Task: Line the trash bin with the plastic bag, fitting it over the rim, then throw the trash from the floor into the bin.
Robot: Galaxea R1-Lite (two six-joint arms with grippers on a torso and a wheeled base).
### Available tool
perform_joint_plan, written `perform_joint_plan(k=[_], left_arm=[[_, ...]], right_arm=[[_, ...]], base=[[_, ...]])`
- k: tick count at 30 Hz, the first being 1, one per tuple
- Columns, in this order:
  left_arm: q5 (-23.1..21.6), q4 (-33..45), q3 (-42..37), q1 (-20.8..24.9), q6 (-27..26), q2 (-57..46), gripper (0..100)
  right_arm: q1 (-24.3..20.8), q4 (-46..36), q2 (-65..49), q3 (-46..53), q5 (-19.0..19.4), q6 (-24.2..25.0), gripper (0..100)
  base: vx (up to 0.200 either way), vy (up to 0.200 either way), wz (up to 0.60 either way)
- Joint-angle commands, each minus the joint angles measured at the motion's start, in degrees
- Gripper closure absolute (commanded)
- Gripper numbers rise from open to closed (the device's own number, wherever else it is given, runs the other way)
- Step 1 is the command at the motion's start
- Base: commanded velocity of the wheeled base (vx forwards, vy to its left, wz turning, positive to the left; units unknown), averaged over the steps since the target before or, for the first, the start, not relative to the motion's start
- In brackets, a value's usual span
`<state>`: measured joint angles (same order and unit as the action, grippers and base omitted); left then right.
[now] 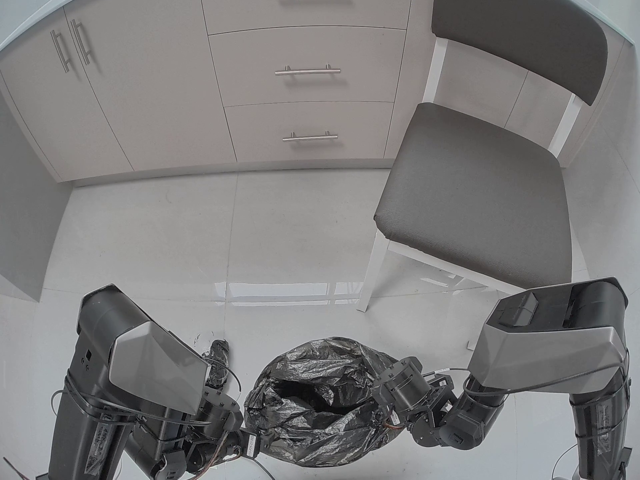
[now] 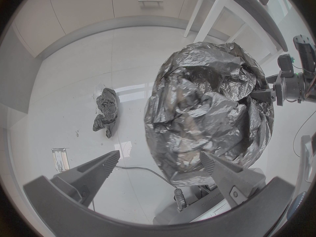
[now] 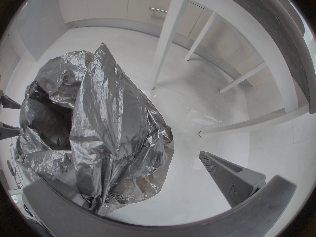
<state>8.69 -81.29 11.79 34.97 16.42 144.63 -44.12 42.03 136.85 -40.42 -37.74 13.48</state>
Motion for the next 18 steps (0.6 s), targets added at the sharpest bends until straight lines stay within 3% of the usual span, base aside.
perform_joint_plan(k=[1, 18], left_arm=[[0.01, -0.01, -0.01, 0.01, 0.01, 0.04, 0], [0.01, -0.01, -0.01, 0.01, 0.01, 0.04, 0]], right_arm=[[1.14, -0.02, 0.35, 0.35, -0.05, -0.12, 0], [3.07, 0.15, 0.79, -0.36, 0.65, -0.91, 0]], base=[[0.000, 0.000, 0.00], [0.000, 0.000, 0.00]])
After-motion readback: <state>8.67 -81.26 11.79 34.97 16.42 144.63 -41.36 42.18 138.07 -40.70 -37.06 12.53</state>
